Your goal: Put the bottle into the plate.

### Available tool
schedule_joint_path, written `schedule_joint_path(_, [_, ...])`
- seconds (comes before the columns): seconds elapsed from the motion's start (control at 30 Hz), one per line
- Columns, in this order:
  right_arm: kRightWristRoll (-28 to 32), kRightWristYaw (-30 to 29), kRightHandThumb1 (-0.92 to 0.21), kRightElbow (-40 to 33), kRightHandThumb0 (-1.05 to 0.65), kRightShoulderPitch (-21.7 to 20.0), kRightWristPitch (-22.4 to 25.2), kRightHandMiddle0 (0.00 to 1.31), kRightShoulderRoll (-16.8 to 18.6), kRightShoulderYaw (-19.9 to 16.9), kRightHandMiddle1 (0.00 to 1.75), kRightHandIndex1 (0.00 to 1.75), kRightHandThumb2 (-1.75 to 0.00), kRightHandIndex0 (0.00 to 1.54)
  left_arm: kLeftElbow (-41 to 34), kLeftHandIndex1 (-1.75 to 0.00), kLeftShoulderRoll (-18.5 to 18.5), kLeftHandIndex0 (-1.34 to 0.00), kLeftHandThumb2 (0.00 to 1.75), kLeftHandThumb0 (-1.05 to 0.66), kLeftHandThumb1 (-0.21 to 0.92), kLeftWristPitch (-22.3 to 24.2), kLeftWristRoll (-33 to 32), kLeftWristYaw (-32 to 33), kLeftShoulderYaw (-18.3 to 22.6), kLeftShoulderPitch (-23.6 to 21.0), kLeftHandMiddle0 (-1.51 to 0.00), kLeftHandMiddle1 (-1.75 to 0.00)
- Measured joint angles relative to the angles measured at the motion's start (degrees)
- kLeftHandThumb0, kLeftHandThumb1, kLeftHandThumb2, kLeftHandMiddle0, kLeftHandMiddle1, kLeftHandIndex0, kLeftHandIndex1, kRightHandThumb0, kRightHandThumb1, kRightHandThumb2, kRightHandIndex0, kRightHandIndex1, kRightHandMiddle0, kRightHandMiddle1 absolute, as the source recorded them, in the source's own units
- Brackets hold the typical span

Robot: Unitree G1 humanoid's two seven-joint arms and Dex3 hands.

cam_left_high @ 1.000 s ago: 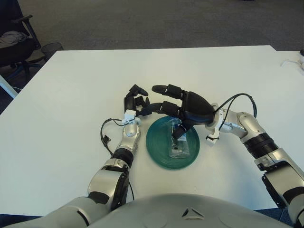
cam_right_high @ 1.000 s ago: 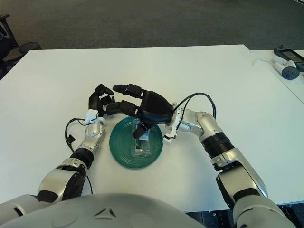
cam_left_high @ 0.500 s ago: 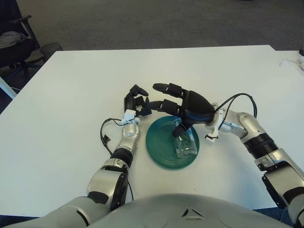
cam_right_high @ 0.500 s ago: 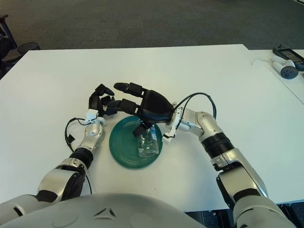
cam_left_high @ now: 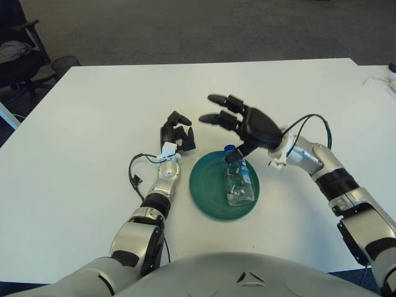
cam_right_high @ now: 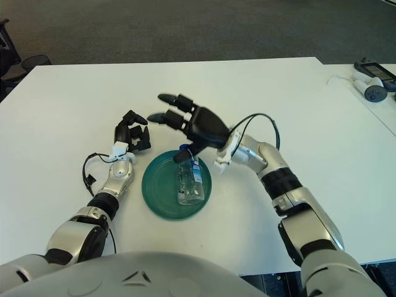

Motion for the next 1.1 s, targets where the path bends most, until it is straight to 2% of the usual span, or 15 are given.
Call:
schedule_joint_path(0.1, [6.87, 1.33, -0.89, 0.43, -0.63, -0.92, 0.66, 0.00, 1.28, -1.97, 0.89, 0.72, -0.47, 0.10, -0.82, -1.75, -0.06, -0.68, 1.42, -0.50, 0.23, 0.03, -0.52, -0.44, 0.07, 0.41, -1.19, -1.75])
schedule_joint_path(0.23, [14.66, -0.03, -0.86, 1.31, -0.64, -1.13, 1.82, 0.00, 5.74, -7.02, 1.01, 0.82, -0.49, 0.18, -1.85, -1.75, -0.11, -0.70, 1.45, -0.51, 0.21, 0.19, -1.07, -1.38, 0.30, 1.92, -1.23, -1.75])
schedule_joint_path(0.33, [19.75, -1.54, -0.78, 1.32, -0.63, -0.85, 3.20, 0.00, 9.38, -10.81, 1.13, 0.94, -0.60, 0.22, -2.53, -1.75, -0.21, -0.73, 1.50, -0.53, 0.17, 0.19, -1.00, -1.30, 0.39, 2.41, -1.28, -1.75])
schedule_joint_path(0.5, [25.24, -1.85, -0.66, -0.38, -0.58, 1.78, 6.89, 0.05, 12.96, -15.34, 1.23, 1.10, -0.78, 0.23, -3.16, -1.75, -0.42, -0.76, 1.54, -0.55, 0.13, -0.23, -0.80, -0.40, 0.50, 2.80, -1.31, -1.75])
schedule_joint_path(0.6, [29.93, -0.90, -0.53, -1.43, -0.45, 4.45, 9.64, 0.08, 15.50, -17.11, 1.29, 1.22, -0.97, 0.22, -3.52, -1.75, -0.43, -0.77, 1.56, -0.55, 0.12, -0.45, -0.71, 0.44, 0.55, 2.99, -1.32, -1.75])
schedule_joint_path(0.67, [32.38, -0.21, -0.48, -1.49, -0.39, 6.00, 11.06, 0.08, 17.20, -17.90, 1.32, 1.28, -1.06, 0.21, -3.80, -1.75, -0.40, -0.77, 1.56, -0.56, 0.12, -0.34, -0.60, 0.88, 0.55, 3.16, -1.32, -1.75])
schedule_joint_path(0.9, [38.06, 2.94, -0.41, -1.51, -0.21, 9.94, 14.33, 0.07, 21.68, -19.80, 1.39, 1.43, -1.23, 0.19, -5.71, -1.75, -0.34, -0.78, 1.56, -0.56, 0.11, 2.08, 0.55, 1.93, 0.26, 4.21, -1.32, -1.75])
schedule_joint_path(0.93, [38.53, 3.30, -0.48, -1.51, -0.09, 10.23, 14.58, 0.07, 22.16, -20.00, 1.40, 1.50, -1.13, 0.21, -5.96, -1.75, -0.34, -0.78, 1.56, -0.56, 0.12, 2.30, 0.62, 2.00, 0.21, 4.34, -1.32, -1.75])
schedule_joint_path(0.97, [39.17, 3.64, -0.63, -1.58, 0.06, 10.51, 14.87, 0.07, 22.70, -20.26, 1.41, 1.57, -0.91, 0.22, -6.15, -1.75, -0.35, -0.77, 1.56, -0.56, 0.12, 2.48, 0.76, 2.13, 0.16, 4.46, -1.32, -1.75])
schedule_joint_path(1.03, [40.38, 4.38, -0.76, -1.85, 0.20, 11.02, 15.66, 0.07, 23.88, -20.76, 1.42, 1.63, -0.71, 0.23, -6.58, -1.75, -0.35, -0.77, 1.56, -0.55, 0.12, 2.66, 1.20, 2.42, 0.02, 4.68, -1.32, -1.75])
schedule_joint_path(1.1, [40.72, 4.74, -0.85, -2.19, 0.28, 11.48, 16.29, 0.08, 24.73, -21.09, 1.43, 1.66, -0.57, 0.24, -7.05, -1.75, -0.35, -0.77, 1.56, -0.55, 0.12, 2.79, 1.55, 2.47, -0.11, 4.93, -1.32, -1.75])
